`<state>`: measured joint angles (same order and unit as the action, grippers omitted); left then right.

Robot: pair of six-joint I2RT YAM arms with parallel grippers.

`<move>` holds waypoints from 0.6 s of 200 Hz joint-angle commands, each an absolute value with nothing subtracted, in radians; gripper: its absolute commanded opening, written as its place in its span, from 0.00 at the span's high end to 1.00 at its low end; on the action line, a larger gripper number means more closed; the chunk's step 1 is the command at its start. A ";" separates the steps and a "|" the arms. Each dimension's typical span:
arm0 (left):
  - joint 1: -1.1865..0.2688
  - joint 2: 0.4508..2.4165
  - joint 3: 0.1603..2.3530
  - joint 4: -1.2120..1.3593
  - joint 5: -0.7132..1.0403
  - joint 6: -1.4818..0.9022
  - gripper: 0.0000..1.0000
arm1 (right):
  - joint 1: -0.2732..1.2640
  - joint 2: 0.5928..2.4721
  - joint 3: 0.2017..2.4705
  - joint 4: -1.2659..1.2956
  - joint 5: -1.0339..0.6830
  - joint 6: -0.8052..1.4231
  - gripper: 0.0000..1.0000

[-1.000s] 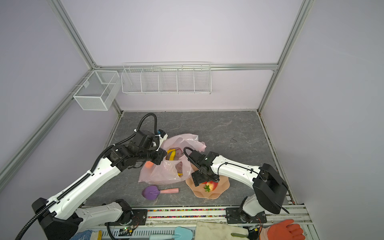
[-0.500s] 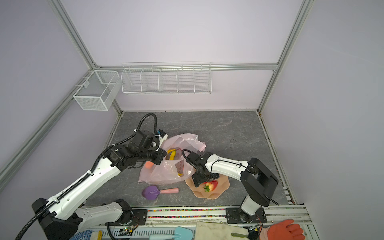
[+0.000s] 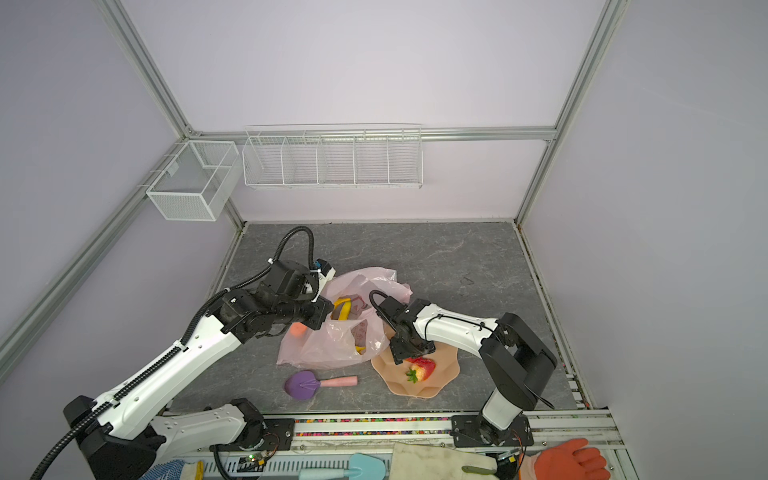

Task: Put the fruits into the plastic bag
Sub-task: 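Lift the second strawberry with the right gripper and carry it into the bag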

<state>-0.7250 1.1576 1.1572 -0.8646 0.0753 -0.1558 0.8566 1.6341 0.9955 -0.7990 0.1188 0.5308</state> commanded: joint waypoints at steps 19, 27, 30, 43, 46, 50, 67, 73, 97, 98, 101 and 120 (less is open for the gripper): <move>-0.729 1.147 1.171 -0.879 0.063 -0.154 1.00 | 0.841 1.640 1.000 -0.784 0.127 0.527 0.29; -0.729 1.147 1.172 -0.878 0.062 -0.153 1.00 | 0.841 1.638 0.999 -0.781 0.129 0.526 0.29; -0.729 1.147 1.172 -0.879 0.061 -0.153 1.00 | 0.839 1.637 0.999 -0.780 0.130 0.525 0.29; -0.729 1.148 1.172 -0.879 0.063 -0.153 1.00 | 0.837 1.638 0.997 -0.776 0.130 0.522 0.26; -0.729 1.148 1.172 -0.878 0.063 -0.153 1.00 | 0.837 1.639 0.997 -0.775 0.130 0.521 0.26; -0.729 1.148 1.172 -0.879 0.063 -0.153 1.00 | 0.837 1.641 0.998 -0.775 0.130 0.522 0.26; -0.729 1.151 1.172 -0.879 0.063 -0.153 1.00 | 0.835 1.649 1.002 -0.774 0.130 0.517 0.26; -0.729 1.150 1.172 -0.878 0.064 -0.153 1.00 | 0.835 1.651 1.003 -0.774 0.132 0.517 0.26; -0.729 1.150 1.173 -0.879 0.063 -0.153 1.00 | 0.834 1.651 1.008 -0.773 0.132 0.514 0.31; -0.729 1.150 1.172 -0.878 0.063 -0.153 1.00 | 0.834 1.651 1.009 -0.773 0.132 0.513 0.32; -0.729 1.150 1.172 -0.879 0.063 -0.153 1.00 | 0.833 1.650 1.009 -0.774 0.132 0.512 0.33; -0.729 1.148 1.169 -0.879 0.062 -0.153 1.00 | 0.833 1.642 1.010 -0.781 0.137 0.512 0.39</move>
